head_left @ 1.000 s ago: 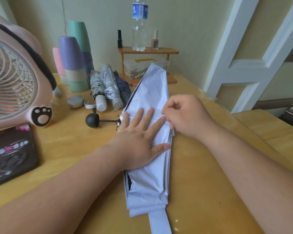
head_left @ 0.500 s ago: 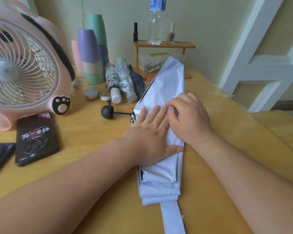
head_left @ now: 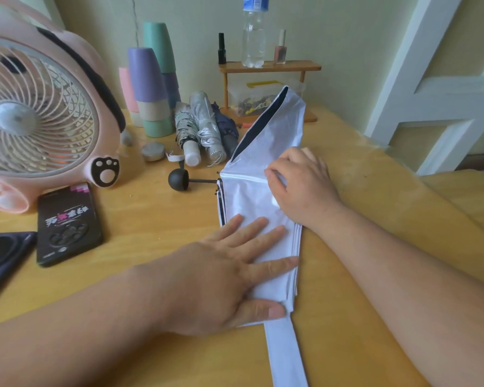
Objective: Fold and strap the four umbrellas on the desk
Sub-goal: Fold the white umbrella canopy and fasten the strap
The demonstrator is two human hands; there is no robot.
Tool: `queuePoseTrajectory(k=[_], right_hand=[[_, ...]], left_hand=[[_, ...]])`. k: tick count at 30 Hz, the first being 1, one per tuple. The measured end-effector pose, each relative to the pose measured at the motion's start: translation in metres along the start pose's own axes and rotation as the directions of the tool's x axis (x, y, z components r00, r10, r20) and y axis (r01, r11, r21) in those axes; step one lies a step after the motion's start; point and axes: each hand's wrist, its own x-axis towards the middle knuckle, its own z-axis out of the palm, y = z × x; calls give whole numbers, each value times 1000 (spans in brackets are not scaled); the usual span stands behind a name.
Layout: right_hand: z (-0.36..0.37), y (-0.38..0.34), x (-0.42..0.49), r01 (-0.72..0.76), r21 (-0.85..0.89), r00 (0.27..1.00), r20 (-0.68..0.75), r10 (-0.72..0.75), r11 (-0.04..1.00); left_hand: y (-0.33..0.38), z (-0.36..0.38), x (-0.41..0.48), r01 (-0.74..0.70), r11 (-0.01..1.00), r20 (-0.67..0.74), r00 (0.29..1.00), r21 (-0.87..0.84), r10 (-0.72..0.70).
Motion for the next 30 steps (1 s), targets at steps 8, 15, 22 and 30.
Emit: queuePoseTrajectory(k=[8, 15, 22, 30], right_hand=[[2, 2, -4, 20, -2, 1000, -20, -20, 1000], [-6, 4, -3, -166, 276, 951, -208, 228, 947], [-27, 3, 12, -512, 647, 799, 117, 590, 565], [-49, 10, 78, -579, 670, 768, 257, 586, 465]], left_hand=[[8, 46, -15, -103, 978, -318, 935, 182, 158], [-7, 66, 0, -88, 933, -459, 852, 349, 252], [-5, 64, -1, -15, 960, -493, 856, 279, 157], [-6, 77, 11, 32, 991, -619, 784, 129, 55]])
